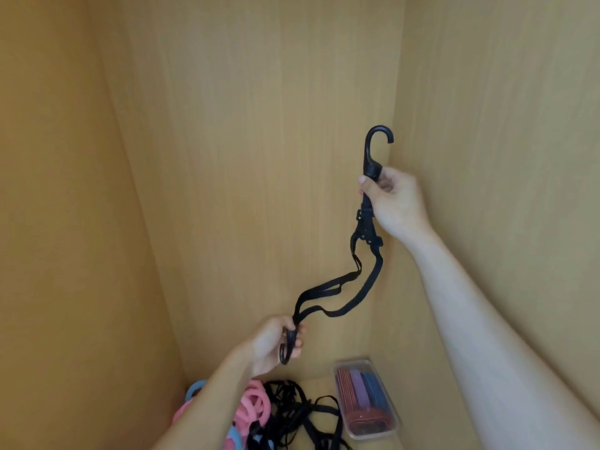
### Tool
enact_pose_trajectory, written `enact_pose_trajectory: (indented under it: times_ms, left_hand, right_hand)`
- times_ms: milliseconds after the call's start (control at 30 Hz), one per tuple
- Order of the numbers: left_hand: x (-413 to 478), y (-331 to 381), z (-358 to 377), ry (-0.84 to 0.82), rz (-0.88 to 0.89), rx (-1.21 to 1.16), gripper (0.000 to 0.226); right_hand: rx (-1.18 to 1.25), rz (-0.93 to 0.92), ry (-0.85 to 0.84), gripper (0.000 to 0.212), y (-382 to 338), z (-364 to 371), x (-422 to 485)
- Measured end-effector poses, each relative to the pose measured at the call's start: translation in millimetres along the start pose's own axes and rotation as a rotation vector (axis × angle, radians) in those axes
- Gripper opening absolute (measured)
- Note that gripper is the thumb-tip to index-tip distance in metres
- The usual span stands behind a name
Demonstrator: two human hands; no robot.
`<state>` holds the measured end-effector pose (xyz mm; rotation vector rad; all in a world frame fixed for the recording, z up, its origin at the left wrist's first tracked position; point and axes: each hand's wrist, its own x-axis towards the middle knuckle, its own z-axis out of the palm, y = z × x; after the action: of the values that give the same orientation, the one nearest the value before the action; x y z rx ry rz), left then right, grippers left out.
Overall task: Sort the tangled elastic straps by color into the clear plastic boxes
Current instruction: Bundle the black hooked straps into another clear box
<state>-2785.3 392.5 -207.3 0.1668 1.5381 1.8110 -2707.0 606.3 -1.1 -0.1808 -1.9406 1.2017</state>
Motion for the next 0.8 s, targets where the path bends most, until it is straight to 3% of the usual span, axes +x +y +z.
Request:
enact_pose_trajectory:
  times_ms: [200,333,534,667,800]
  left_hand:
    - [-11.0,20.4,1.8,0.064,0.135,0.283,0.029]
    - [-15.3,27.2,0.1,0.184,0.236,0.355,0.017]
    - [-15.0,32.9,-3.4,0.242,0.426,0.188,0.03]
    - [-10.3,29.9,0.2,0.264,0.487,0.166,0.015]
    - [-13.5,30.5,11.5,0.235,0.52,0.229,0.037]
  right_hand:
    - [-0.047,0.081,-0.055,0.011,37.5,12.2,-24.7]
    - [-0.083,0.11,-0.069,0.018,57.6,16.1,-43.7]
    - [0.042,0.25,-0.11,0.012,77.4,16.6,-70.6]
    - [0.141,0.32,-0.155,0.018,88.5,15.8,-87.2]
    - [0.194,0.371,-0.216,0.024,99.1,18.6,-99.4]
